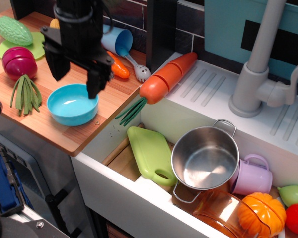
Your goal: Lift bowl
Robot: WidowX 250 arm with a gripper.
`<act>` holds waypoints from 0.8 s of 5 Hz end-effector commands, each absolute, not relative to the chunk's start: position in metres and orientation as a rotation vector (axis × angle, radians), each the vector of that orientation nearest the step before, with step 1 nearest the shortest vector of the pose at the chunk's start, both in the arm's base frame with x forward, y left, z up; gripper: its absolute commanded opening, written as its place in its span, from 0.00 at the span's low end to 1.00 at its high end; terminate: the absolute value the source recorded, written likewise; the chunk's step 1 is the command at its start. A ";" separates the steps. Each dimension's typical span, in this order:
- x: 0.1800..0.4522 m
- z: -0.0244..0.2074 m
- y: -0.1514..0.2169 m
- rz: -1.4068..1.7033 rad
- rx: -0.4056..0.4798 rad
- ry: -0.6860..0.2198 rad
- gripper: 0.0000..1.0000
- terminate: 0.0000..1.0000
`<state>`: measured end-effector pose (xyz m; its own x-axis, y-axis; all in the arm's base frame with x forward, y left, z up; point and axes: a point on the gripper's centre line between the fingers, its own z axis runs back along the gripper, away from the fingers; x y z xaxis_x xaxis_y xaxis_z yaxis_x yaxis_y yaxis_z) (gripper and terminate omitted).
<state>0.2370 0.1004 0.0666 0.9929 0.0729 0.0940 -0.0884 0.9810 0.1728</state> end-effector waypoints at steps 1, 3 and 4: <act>0.240 0.047 0.099 0.083 0.186 -0.149 1.00 0.00; 0.241 0.021 0.105 0.074 0.183 -0.193 1.00 0.00; 0.256 0.014 0.103 0.083 0.171 -0.211 0.00 0.00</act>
